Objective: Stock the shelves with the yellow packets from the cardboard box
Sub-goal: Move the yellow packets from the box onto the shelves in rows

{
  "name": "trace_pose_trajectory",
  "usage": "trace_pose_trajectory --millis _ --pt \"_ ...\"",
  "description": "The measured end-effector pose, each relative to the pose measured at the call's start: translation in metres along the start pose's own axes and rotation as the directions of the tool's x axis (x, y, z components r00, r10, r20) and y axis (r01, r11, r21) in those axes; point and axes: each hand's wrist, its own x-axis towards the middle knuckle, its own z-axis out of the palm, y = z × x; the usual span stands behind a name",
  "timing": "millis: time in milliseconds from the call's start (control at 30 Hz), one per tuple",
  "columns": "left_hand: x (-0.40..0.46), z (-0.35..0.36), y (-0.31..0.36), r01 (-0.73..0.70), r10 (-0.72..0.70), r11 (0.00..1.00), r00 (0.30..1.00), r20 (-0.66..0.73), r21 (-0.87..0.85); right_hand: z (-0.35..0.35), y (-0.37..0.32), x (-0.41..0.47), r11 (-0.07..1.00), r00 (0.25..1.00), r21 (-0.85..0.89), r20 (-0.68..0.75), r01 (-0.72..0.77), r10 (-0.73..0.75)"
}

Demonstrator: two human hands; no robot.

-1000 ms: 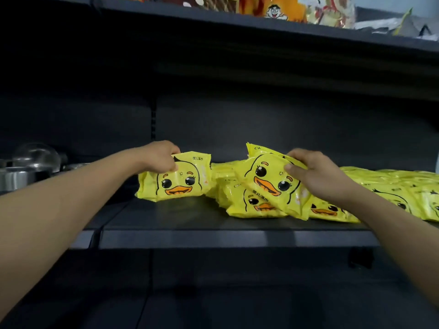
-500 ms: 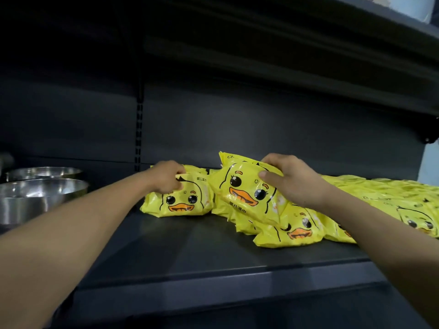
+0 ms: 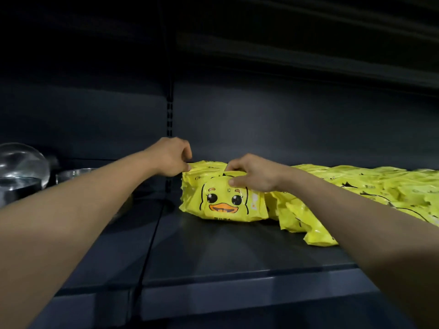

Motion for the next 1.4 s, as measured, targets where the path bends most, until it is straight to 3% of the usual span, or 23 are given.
trace_pose_trajectory --millis 100,367,600,833,967,1167,1400 --pt "-0.008 -0.004 0.001 0.018 -0.017 0.999 1.0 0.017 -0.05 0.015 -0.001 0.015 0.999 0.999 -0.012 0.027 -0.043 0.043" --pt "-0.027 0.001 0.008 0.017 -0.012 0.997 0.998 0.059 -0.08 0.033 0.005 0.008 0.958 0.948 -0.227 -0.302 -0.176 0.102" --pt "-0.05 -0.001 0.037 0.016 -0.007 0.991 0.998 0.064 -0.135 0.003 0.011 -0.054 0.975 0.936 -0.128 -0.325 -0.183 0.133" --pt "-0.101 -0.004 0.11 -0.037 0.043 0.988 0.998 0.043 -0.149 -0.025 0.013 -0.154 0.977 0.938 -0.099 -0.313 -0.187 0.148" --pt "-0.139 0.009 0.163 -0.062 0.075 0.984 0.995 0.068 -0.166 -0.026 0.026 -0.225 0.972 0.949 -0.063 -0.241 -0.226 0.205" --pt "-0.207 0.058 0.233 -0.034 0.074 0.977 0.98 0.186 -0.209 0.006 0.062 -0.333 0.951 0.951 -0.015 0.001 -0.31 0.31" --pt "-0.292 0.145 0.268 0.07 0.009 0.984 0.9 0.436 -0.164 0.079 0.098 -0.434 0.931 0.902 0.023 0.256 -0.364 0.347"
